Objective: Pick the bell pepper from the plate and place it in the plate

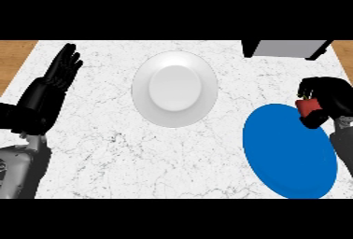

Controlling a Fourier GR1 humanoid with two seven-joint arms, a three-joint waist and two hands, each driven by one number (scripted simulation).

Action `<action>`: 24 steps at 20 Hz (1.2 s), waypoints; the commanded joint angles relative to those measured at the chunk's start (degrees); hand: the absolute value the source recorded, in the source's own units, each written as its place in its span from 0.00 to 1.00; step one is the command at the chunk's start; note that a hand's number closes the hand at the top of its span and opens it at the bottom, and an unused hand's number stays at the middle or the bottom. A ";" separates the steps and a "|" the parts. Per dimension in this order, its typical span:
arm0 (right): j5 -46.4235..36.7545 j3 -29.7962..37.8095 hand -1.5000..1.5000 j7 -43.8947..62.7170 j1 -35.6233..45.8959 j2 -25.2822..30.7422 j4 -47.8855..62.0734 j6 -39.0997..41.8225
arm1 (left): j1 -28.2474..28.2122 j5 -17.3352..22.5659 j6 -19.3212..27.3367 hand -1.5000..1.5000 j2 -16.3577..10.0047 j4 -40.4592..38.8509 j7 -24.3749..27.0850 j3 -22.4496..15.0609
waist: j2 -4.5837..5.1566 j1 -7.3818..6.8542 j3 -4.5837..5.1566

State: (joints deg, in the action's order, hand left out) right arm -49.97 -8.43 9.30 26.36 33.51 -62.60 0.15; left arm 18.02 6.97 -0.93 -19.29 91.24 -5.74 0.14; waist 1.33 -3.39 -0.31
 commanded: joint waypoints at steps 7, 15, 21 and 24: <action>15.20 6.80 1.00 -33.93 12.39 1.23 8.60 4.75 | 0.43 -0.96 0.61 0.50 0.86 -3.36 0.57 0.53 | -0.63 1.82 0.20; 22.67 7.92 1.00 -32.02 15.16 -6.64 2.06 13.44 | -4.39 0.15 -1.22 0.50 -1.34 3.40 -1.37 2.91 | -1.53 3.07 0.32; 19.11 5.55 1.00 -28.09 24.93 -14.50 8.53 11.80 | -4.15 -3.30 1.04 0.50 1.75 4.20 -2.55 0.68 | -1.29 2.61 0.31; 18.59 4.35 1.00 -23.75 27.91 -20.04 10.13 10.85 | -1.69 -0.71 -1.65 0.50 -0.25 1.19 -2.83 3.58 | -1.20 2.49 0.33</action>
State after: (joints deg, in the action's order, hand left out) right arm -30.62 -3.06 -17.43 50.57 18.68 -54.61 11.90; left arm 15.82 5.09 -1.19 -18.69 92.99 -7.49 2.19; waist 0.06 -0.74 0.01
